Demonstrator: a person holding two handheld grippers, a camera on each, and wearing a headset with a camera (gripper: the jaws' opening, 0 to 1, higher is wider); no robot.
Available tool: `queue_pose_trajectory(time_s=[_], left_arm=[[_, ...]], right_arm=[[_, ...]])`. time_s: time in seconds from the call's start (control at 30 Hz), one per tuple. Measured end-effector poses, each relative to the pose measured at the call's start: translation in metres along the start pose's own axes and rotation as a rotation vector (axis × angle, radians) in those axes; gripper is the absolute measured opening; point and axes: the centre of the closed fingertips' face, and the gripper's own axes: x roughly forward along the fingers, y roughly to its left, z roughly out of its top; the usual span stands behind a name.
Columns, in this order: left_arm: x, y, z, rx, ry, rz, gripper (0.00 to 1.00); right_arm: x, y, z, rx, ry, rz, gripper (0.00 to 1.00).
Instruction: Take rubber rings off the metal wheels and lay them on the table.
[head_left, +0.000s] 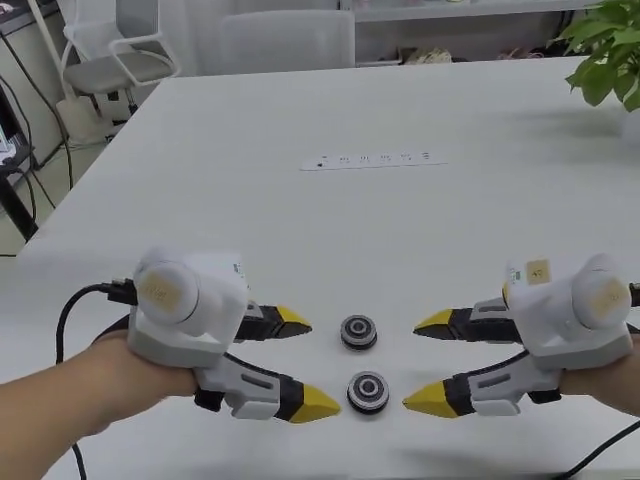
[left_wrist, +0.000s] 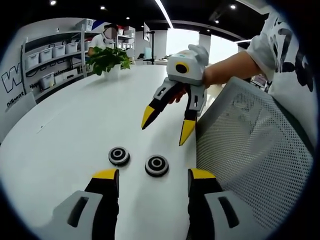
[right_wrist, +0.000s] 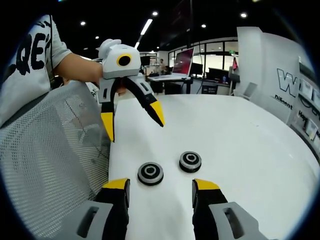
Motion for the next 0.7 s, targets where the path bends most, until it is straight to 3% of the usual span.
queue_pose_trajectory(time_s=[0.7], left_arm=[[0.025,-0.005,-0.008,0.019,0.053,-0.075,0.33]], right_arm=[[0.018,0.002,-0.005,-0.014,0.016,0.066,0.33]])
